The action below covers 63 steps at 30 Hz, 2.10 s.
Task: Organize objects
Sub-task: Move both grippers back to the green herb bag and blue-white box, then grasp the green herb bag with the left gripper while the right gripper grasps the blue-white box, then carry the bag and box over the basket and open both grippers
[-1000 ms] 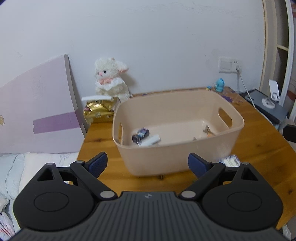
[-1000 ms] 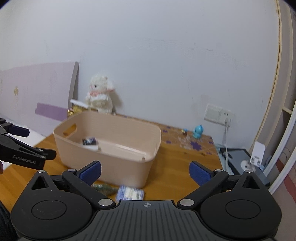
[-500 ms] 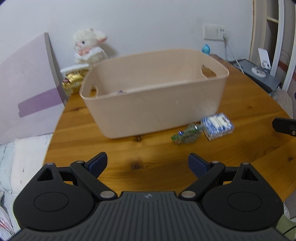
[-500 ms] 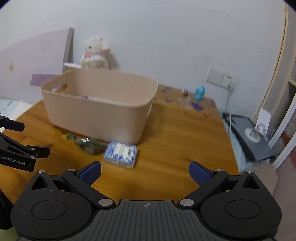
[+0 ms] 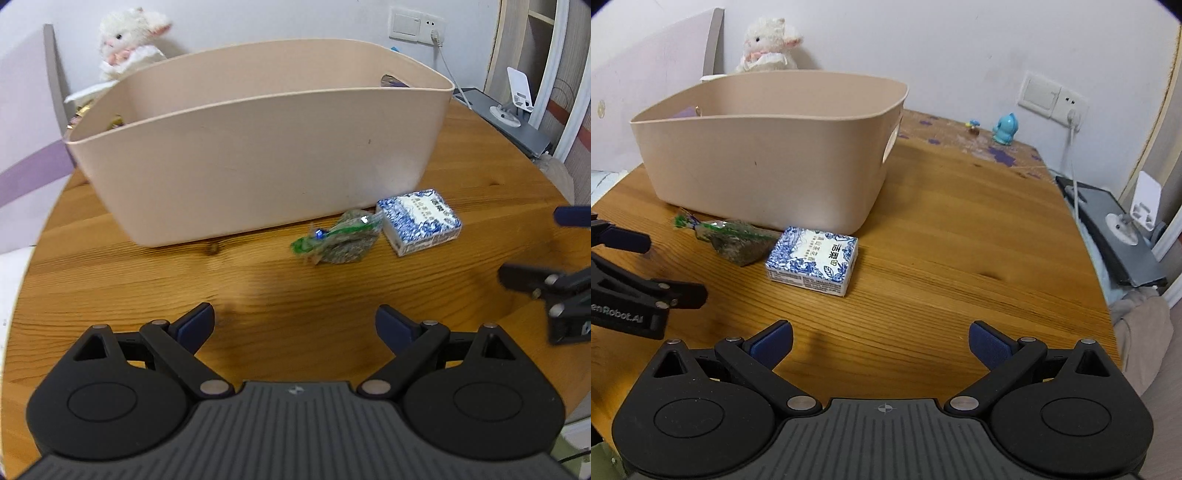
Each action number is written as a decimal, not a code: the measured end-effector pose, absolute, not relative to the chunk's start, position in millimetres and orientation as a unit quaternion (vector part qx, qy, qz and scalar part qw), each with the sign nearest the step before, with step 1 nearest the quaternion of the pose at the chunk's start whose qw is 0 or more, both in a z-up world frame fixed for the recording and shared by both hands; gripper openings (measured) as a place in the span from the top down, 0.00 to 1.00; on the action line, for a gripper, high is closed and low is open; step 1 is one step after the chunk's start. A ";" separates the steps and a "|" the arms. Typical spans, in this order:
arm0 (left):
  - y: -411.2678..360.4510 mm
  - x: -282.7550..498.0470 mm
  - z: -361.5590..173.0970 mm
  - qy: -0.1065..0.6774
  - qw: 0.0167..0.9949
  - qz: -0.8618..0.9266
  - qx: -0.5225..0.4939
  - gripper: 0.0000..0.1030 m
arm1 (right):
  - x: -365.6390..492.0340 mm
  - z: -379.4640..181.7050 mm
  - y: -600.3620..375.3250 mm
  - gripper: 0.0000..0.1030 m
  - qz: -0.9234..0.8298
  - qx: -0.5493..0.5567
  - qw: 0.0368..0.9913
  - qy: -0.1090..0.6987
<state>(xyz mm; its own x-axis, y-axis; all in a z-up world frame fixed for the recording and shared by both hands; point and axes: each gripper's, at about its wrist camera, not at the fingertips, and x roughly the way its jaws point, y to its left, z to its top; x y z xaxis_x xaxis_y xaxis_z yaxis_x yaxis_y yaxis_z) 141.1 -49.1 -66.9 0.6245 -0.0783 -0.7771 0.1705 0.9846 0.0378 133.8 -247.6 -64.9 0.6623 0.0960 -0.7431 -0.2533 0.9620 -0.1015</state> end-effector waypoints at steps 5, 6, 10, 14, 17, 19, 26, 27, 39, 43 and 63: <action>-56.5 160.6 -77.2 0.428 0.901 -0.068 0.037 0.08 | 149.9 -76.2 -242.5 0.00 0.106 -0.100 0.900 0.410; -56.1 163.9 -78.2 0.423 0.904 -0.062 0.030 0.08 | 153.1 -78.4 -241.3 0.00 0.108 -0.100 0.899 0.412; -53.7 177.6 -82.5 0.417 0.907 -0.058 0.011 0.08 | 162.4 -85.1 -234.4 0.00 0.117 -0.099 0.897 0.415; -51.5 187.2 -85.2 0.412 0.909 -0.060 0.004 0.08 | 168.5 -86.7 -226.8 0.00 0.132 -0.090 0.898 0.411; -50.1 191.7 -86.2 0.407 0.912 -0.054 -0.004 0.06 | 173.3 -87.6 -221.0 0.00 0.137 -0.083 0.898 0.410; -49.4 192.5 -87.3 0.404 0.913 -0.048 -0.013 0.04 | 176.1 -88.2 -218.5 0.00 0.141 -0.078 0.898 0.409; -45.5 187.6 -91.2 0.393 0.918 -0.042 -0.011 0.02 | 183.4 -89.5 -211.0 0.00 0.144 -0.069 0.900 0.405; -44.7 187.1 -91.0 0.393 0.918 -0.043 -0.017 0.02 | 184.3 -89.3 -210.8 0.00 0.144 -0.069 0.900 0.405; -50.9 193.7 -91.2 0.398 0.917 -0.026 -0.016 0.01 | 183.6 -89.4 -211.1 0.02 0.134 -0.063 0.905 0.399; -40.0 186.7 -90.2 0.386 0.922 -0.022 -0.023 0.12 | 180.4 -85.7 -210.1 0.17 0.136 -0.060 0.909 0.390; -19.0 171.3 -82.8 0.386 0.920 -0.062 -0.022 0.61 | 143.5 -65.2 -209.9 0.39 0.138 -0.054 0.914 0.379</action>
